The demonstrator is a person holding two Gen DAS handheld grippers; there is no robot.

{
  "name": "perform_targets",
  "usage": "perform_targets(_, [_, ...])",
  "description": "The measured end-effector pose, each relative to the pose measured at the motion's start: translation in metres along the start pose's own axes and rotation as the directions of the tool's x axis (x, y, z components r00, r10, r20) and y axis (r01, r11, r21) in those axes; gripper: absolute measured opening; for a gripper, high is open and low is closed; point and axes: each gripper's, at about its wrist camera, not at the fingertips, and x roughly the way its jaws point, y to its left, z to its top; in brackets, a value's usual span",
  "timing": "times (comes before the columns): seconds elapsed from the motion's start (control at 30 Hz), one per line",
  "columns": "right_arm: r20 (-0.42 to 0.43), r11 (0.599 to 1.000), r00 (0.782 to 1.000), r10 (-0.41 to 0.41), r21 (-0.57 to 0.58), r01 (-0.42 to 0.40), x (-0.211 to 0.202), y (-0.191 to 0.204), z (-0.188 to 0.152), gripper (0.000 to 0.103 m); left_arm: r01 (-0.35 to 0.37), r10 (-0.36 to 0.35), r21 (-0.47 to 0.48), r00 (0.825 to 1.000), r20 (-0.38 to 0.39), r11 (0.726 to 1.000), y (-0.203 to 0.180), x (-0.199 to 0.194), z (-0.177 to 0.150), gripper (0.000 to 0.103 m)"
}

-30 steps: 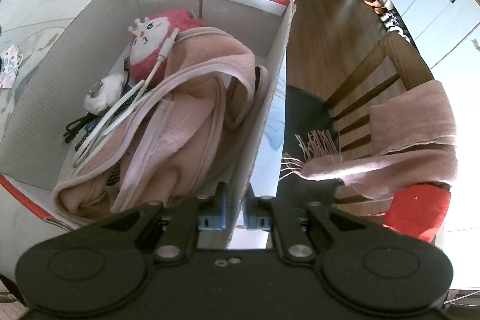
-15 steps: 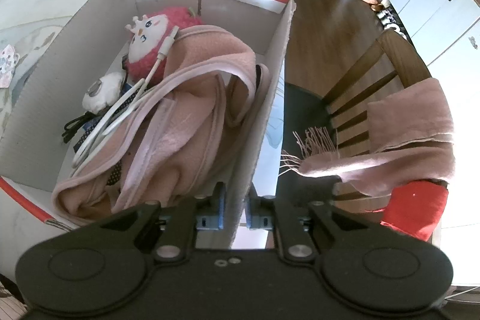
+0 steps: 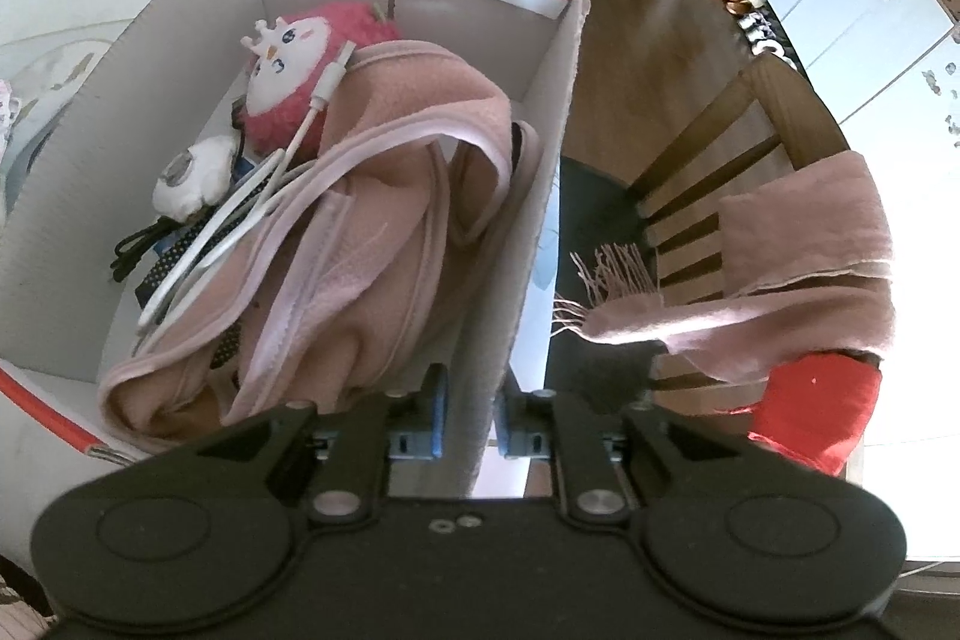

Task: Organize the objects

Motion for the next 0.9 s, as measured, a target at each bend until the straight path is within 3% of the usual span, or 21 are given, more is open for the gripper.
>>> perform_targets(0.37, [-0.027, 1.000, 0.999, -0.027, 0.002, 0.027, 0.002, 0.004, 0.001, 0.015, 0.020, -0.015, 0.056, 0.997, -0.080, 0.998, 0.006, 0.037, 0.002, 0.101])
perform_targets(0.77, [-0.039, 0.999, 0.998, -0.039, -0.003, 0.039, 0.002, 0.008, 0.003, 0.016, 0.021, -0.018, 0.050, 0.998, -0.056, 0.999, 0.011, 0.045, 0.002, 0.100])
perform_targets(0.9, [-0.039, 0.999, 0.998, -0.039, -0.002, 0.039, 0.002, 0.008, 0.003, 0.016, 0.031, -0.029, 0.044, 0.998, -0.052, 0.999, 0.009, 0.046, 0.000, 0.093])
